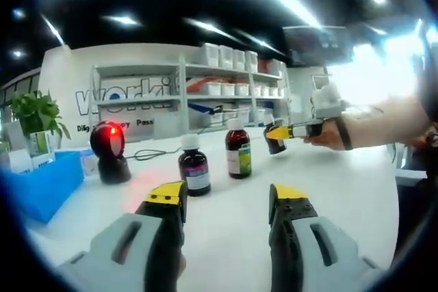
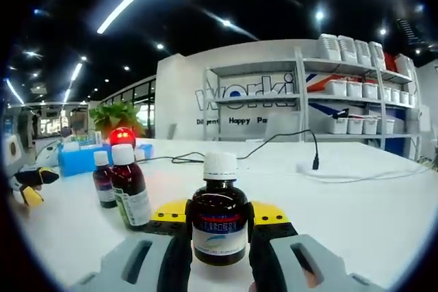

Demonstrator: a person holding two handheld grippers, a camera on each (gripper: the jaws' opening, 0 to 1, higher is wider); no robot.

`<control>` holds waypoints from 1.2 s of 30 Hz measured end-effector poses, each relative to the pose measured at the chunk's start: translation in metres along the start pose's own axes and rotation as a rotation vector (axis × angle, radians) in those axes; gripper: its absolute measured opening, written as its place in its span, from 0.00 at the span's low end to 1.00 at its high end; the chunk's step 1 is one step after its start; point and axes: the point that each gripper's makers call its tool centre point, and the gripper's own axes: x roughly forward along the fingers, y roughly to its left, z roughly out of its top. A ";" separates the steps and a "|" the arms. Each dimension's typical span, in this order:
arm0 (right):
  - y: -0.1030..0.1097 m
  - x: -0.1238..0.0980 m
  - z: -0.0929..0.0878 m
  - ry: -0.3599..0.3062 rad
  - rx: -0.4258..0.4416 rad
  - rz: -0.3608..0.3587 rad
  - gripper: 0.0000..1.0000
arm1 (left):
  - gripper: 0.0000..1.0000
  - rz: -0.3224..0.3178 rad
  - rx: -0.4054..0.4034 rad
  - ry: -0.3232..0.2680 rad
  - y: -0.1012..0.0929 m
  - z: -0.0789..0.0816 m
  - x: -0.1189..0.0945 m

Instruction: Rotate the medicine bottle to make it face forward pick up the medicine bottle inspect the drug traceability code place the medicine on the table

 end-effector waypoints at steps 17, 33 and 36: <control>0.009 0.001 -0.008 0.015 -0.065 -0.076 0.27 | 0.39 -0.001 -0.001 -0.003 0.000 0.000 0.000; 0.005 -0.007 -0.011 0.015 -0.052 -0.038 0.27 | 0.39 -0.001 0.004 0.001 0.001 -0.001 0.000; 0.008 -0.005 -0.012 0.015 -0.056 -0.036 0.27 | 0.39 -0.002 0.006 0.002 0.000 -0.001 0.001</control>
